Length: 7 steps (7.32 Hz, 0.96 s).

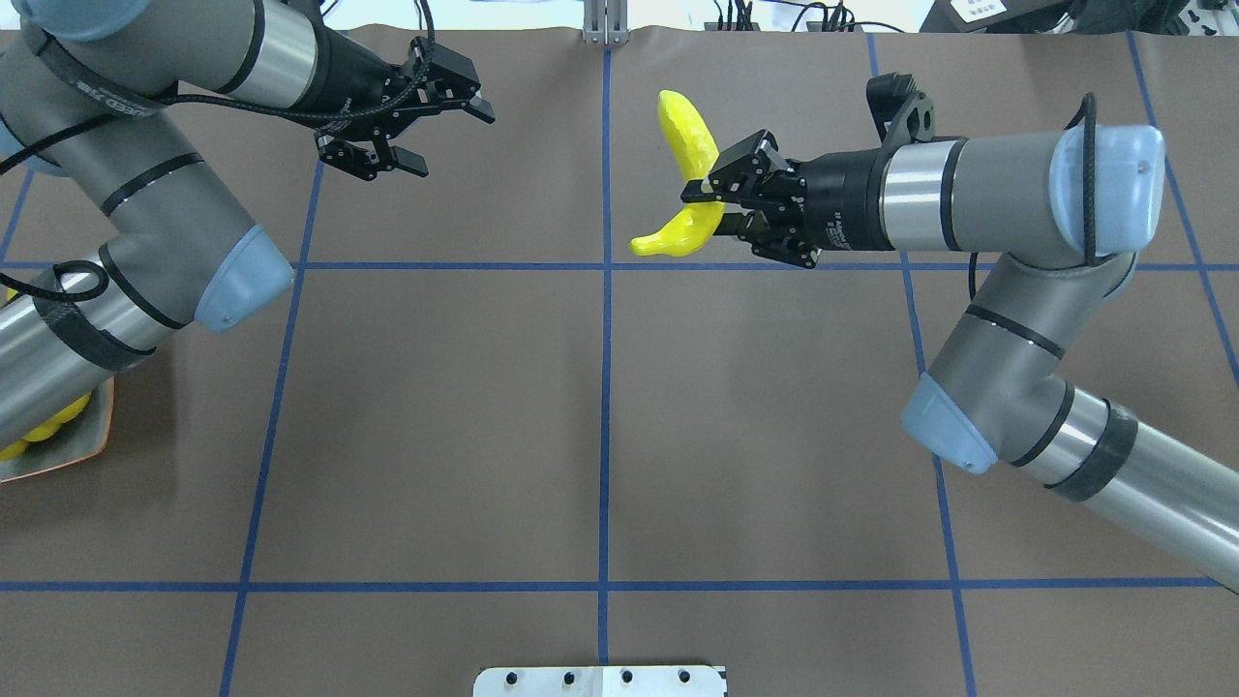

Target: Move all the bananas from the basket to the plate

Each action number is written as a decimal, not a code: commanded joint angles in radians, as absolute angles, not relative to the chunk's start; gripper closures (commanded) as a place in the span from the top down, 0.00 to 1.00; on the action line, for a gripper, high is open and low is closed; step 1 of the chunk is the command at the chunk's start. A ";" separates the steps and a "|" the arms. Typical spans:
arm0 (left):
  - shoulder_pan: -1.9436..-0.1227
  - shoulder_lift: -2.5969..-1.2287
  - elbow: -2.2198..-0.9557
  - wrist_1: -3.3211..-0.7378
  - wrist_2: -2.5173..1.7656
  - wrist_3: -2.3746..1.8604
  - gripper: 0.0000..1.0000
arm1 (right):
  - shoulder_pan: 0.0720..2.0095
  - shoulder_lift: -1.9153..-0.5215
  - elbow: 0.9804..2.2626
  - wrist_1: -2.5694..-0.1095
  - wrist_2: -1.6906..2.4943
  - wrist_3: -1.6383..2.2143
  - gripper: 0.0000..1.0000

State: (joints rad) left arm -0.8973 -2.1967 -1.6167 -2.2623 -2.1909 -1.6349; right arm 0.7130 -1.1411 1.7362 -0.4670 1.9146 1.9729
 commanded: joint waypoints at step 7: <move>-0.807 -2.246 -1.559 -2.652 -2.187 -1.841 1.00 | 0.632 -1.081 1.691 -0.263 1.832 2.121 0.00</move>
State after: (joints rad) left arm -0.8137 -2.2450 -1.5847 -2.5750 -2.1875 -1.8237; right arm 0.6320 -1.0822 1.7115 -0.3170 1.8317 2.0822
